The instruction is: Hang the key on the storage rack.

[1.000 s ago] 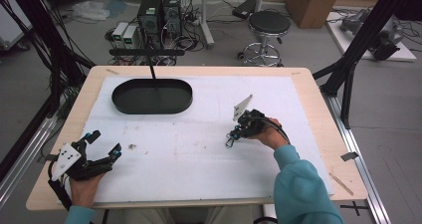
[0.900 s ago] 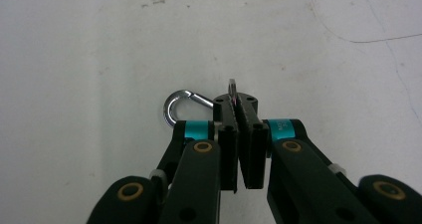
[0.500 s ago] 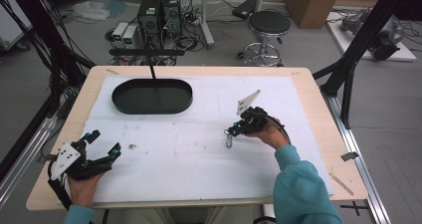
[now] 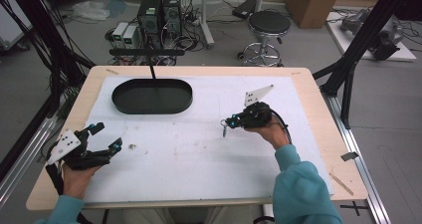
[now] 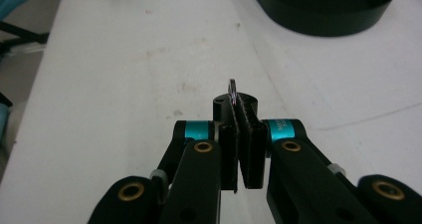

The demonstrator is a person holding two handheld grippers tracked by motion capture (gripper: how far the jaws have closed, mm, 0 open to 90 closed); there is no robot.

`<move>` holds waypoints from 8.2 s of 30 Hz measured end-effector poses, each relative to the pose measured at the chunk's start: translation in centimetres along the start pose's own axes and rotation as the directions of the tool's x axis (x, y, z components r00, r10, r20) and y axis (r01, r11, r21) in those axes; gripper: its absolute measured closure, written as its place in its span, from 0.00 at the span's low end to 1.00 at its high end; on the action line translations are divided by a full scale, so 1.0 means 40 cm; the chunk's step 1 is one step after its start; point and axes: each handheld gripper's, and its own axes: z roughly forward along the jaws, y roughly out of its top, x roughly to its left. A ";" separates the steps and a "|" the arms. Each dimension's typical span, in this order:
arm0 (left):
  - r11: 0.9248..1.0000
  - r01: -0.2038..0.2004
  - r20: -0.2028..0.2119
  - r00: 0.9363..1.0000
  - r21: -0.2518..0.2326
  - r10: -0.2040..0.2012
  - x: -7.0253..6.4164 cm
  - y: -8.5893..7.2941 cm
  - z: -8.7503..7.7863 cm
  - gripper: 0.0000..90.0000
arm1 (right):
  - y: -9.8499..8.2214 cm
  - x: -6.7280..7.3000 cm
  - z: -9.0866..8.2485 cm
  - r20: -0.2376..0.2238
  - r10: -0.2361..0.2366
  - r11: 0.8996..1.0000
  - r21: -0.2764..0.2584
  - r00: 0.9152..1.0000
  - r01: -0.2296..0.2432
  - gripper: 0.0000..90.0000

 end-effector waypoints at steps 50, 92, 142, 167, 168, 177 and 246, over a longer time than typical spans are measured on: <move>0.981 -0.089 0.572 0.820 0.170 -0.025 -0.098 0.273 0.323 0.24 | 0.198 0.089 0.019 -0.129 -0.172 0.945 -0.301 0.977 0.126 0.98; 0.980 -0.147 0.670 0.742 0.130 0.023 -0.181 0.317 0.394 0.61 | 0.242 0.103 0.057 -0.173 -0.191 0.934 -0.337 0.966 0.124 0.98; 0.982 -0.147 0.674 0.738 0.122 0.027 -0.183 0.314 0.389 0.98 | 0.240 0.099 0.062 -0.214 -0.185 0.936 -0.335 0.959 0.106 0.98; 0.969 -0.156 0.555 0.831 0.193 0.023 -0.123 0.346 0.362 0.98 | 0.142 0.166 -0.032 0.095 -0.041 0.916 -0.395 0.995 0.075 0.01; 0.967 -0.152 0.544 0.839 0.205 0.017 -0.116 0.350 0.363 0.98 | 0.128 0.170 -0.041 0.111 -0.037 0.915 -0.396 0.993 0.079 0.01; 0.946 -0.165 0.448 0.894 0.278 0.024 -0.054 0.398 0.374 0.98 | -0.027 0.195 -0.121 0.220 0.060 0.908 -0.417 0.974 0.038 0.01; 0.784 -0.243 0.225 0.965 0.571 0.135 0.181 0.466 0.594 0.98 | -0.346 0.265 -0.124 0.498 0.243 0.807 -0.580 0.832 0.111 0.01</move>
